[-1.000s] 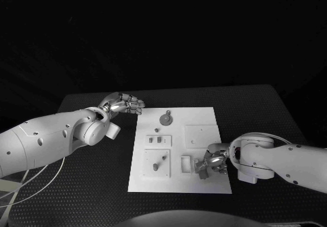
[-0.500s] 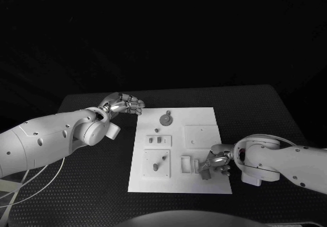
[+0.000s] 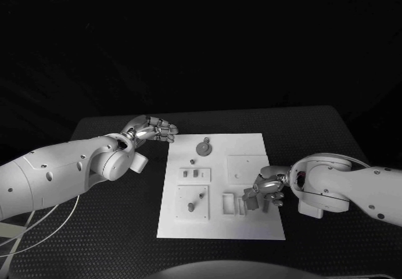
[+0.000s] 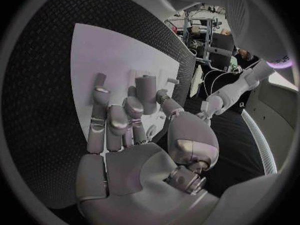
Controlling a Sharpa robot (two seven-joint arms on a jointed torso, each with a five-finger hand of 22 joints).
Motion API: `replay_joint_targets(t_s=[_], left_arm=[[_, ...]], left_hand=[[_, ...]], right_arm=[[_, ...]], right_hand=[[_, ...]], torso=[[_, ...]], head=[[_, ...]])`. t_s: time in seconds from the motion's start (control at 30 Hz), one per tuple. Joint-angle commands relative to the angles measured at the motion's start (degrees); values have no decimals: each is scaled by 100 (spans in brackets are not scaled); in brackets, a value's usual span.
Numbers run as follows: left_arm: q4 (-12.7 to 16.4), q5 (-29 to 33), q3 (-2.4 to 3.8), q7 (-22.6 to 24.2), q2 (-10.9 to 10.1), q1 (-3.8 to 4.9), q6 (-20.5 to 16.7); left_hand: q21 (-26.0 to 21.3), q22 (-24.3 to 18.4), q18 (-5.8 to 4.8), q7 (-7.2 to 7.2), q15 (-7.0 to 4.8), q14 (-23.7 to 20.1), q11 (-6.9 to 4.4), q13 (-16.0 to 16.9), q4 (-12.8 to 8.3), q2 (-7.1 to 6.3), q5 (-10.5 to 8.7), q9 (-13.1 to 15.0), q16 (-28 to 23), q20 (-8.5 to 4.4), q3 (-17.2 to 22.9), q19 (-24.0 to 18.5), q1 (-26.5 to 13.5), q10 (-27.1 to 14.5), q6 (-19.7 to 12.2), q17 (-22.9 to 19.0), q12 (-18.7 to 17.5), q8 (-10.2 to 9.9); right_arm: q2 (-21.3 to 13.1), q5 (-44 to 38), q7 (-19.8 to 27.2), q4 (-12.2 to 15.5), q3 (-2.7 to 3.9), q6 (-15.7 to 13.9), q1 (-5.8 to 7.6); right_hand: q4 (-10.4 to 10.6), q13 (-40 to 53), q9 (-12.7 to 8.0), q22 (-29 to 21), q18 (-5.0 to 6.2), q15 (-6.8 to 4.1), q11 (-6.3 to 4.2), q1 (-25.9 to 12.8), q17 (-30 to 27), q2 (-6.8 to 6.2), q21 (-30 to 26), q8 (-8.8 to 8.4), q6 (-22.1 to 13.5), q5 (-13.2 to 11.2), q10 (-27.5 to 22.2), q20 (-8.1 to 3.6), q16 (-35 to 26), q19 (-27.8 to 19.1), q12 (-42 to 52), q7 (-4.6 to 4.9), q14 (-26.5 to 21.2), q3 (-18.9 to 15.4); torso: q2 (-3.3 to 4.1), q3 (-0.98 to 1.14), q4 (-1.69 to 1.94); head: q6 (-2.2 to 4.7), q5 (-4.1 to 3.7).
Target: Assemble the parts on the task board
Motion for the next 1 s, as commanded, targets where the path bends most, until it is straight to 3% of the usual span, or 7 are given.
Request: replay_joint_targets(t_s=[0.03,0.47,0.53,0.8,1.0], left_arm=[[14,29,4,54,8,8,74],[8,33,4,57,33,9,82],[8,36,4,59,34,9,95],[7,52,4,61,25,9,101],[5,53,4,60,20,9,101]], left_hand=[[31,-10,62,17,30,-24,5,-8,35,-8,-6,7,25,41,11,12,-67,24,16,-9,27,30],[31,-12,62,17,31,-25,5,-13,38,-7,-6,6,26,42,11,11,-71,26,16,-12,26,31],[31,-13,62,17,31,-26,5,-14,40,-7,-6,6,26,43,11,11,-73,26,16,-13,25,31],[31,-15,61,18,33,-28,6,-19,48,-4,-7,6,27,45,9,11,-83,26,14,-16,24,32],[31,-20,61,20,35,-30,7,-27,67,3,-8,4,29,46,2,9,-110,27,10,-22,22,32]], right_arm=[[118,331,-16,-63,-2,31,6],[715,452,-71,-378,-6,-4,5],[751,370,-70,-388,-7,12,-1],[815,-227,-105,-403,-9,69,-81],[855,-181,-123,-431,-10,101,-113]], right_hand=[[56,20,-12,107,128,-48,-41,-88,-5,-47,18,-9,143,16,13,-3,19,-9,64,100,-10,28],[123,79,-23,115,128,-70,-63,-195,4,-166,44,-11,212,13,88,-26,49,21,190,77,-3,70],[140,75,-29,116,128,-72,-65,-215,4,-173,47,-16,217,13,86,-29,51,22,188,75,-4,75],[192,72,-47,116,128,-77,-70,-270,5,-181,54,-29,231,13,86,-35,56,22,197,71,-7,95],[212,90,-52,117,128,-81,-76,-290,6,-182,60,-27,251,14,112,-40,62,26,231,65,-6,107]], torso=[[2,3,3],[1,6,3],[3,4,3],[0,4,0],[2,7,-1]], head=[[8,1],[9,15],[28,18],[-7,32],[-19,35]])
